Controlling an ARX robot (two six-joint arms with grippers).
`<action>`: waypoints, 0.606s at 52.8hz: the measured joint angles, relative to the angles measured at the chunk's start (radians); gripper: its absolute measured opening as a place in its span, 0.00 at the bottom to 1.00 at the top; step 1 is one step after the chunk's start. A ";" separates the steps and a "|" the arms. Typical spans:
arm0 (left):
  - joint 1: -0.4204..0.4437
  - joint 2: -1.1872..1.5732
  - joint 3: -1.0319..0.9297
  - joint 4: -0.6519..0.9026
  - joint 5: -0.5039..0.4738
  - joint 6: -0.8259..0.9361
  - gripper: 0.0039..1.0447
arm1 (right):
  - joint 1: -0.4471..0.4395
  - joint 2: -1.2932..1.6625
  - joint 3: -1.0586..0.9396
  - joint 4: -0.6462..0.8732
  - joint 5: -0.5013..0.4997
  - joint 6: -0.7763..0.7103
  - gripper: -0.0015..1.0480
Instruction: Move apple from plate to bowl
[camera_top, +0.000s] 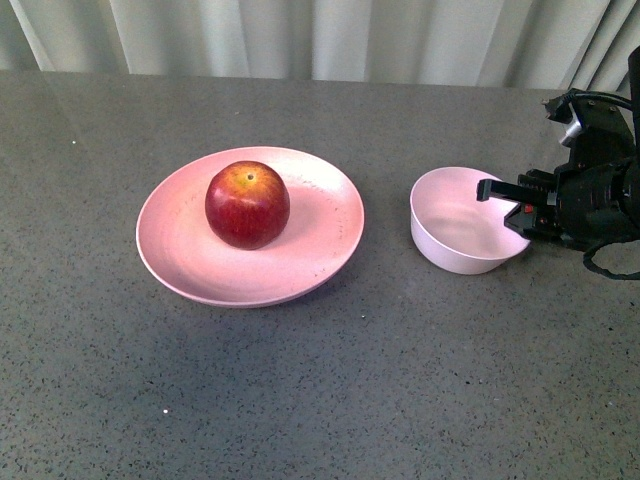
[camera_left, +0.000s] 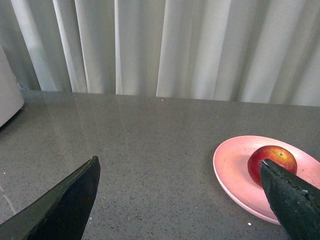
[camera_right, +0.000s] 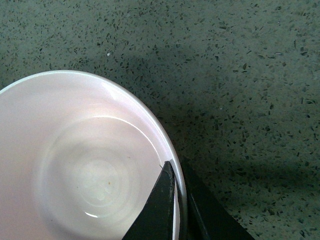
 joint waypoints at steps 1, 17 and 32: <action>0.000 0.000 0.000 0.000 0.000 0.000 0.92 | 0.004 0.003 0.005 -0.003 0.002 0.003 0.02; 0.000 0.000 0.000 0.000 0.000 0.000 0.92 | 0.018 0.016 0.018 0.001 0.011 0.015 0.06; 0.000 0.000 0.000 0.000 0.000 0.000 0.92 | -0.007 -0.030 -0.032 0.072 -0.032 0.021 0.54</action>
